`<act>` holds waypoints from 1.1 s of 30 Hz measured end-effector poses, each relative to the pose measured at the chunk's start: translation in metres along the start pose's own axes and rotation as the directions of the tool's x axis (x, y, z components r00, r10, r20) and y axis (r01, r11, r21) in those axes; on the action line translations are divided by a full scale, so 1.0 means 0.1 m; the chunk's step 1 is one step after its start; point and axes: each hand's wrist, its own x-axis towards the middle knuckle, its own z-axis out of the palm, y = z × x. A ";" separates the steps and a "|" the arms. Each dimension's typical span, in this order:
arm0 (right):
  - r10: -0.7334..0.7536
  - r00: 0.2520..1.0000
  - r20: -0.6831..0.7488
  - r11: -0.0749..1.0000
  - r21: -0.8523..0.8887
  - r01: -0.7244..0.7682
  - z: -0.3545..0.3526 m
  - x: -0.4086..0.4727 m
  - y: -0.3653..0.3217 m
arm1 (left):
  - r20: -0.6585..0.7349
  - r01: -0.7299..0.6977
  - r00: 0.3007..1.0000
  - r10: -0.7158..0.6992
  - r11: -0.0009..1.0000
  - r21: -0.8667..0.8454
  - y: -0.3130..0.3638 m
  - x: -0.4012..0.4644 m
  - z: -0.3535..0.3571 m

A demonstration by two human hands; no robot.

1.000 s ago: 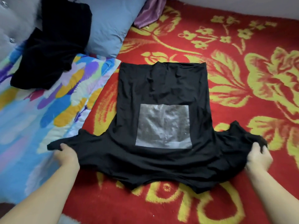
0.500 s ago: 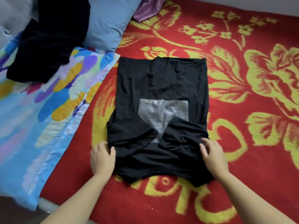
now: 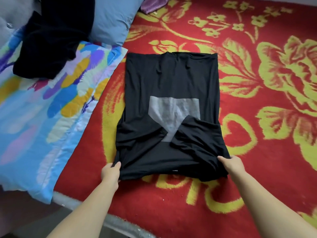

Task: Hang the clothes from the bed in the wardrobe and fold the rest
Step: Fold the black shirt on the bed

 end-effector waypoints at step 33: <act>0.229 0.916 0.330 0.865 0.362 -0.347 -0.50 -1.53 1.61 | 0.011 0.275 0.961 -0.277 0.951 -0.142 -1.17 -1.38 -1.08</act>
